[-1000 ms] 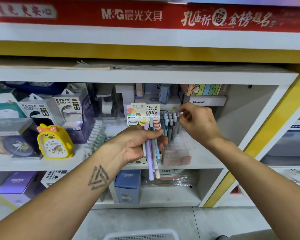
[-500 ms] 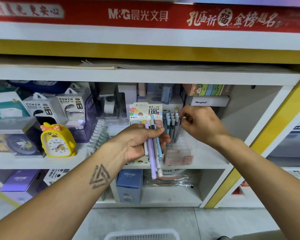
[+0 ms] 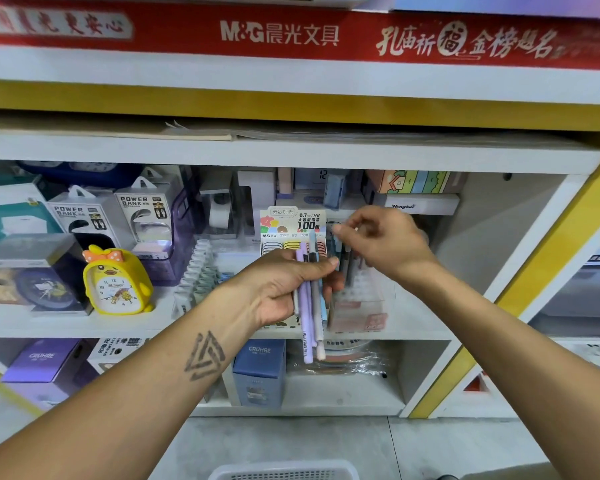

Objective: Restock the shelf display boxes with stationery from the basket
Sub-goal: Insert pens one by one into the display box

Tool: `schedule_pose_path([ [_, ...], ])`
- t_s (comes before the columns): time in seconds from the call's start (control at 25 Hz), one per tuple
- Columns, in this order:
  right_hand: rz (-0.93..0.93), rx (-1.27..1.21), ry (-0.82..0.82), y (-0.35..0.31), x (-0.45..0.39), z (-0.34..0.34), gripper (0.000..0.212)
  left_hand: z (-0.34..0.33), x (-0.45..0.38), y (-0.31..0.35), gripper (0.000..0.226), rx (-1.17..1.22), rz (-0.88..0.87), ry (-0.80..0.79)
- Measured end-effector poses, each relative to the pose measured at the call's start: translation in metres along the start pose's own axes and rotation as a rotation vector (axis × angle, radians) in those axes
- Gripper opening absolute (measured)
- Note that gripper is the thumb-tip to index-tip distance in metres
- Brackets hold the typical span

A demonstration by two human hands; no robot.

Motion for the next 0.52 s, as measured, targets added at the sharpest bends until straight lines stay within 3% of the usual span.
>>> schedule_pose_path([
  [0.12, -0.273, -0.189, -0.273, -0.014, 0.009, -0.017, 0.048, -0.004, 0.001, -0.003, 0.014, -0.048, -0.015, -0.041],
  [0.2, -0.334, -0.192, -0.326, -0.014, 0.010, -0.020, 0.041, -0.005, 0.000, -0.004, 0.014, -0.062, -0.010, -0.055],
  [0.4, -0.497, -0.316, -0.335, -0.004, 0.006, -0.014, 0.017, -0.001, 0.000, -0.002, 0.022, 0.014, 0.029, -0.050],
  [0.52, -0.570, -0.559, -0.173, 0.003, 0.001, -0.003, 0.009, 0.004, 0.000, 0.003, 0.014, 0.058, 0.009, -0.025],
])
Point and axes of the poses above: each hand's wrist, its own x-axis away from the middle knuckle, its own z-axis out of the back of the hand, y = z × x, the point moved 2 cm from there along -x, towards the middle knuckle, and after that the axes turned 13 degrees about y, right-handed, at the moved point
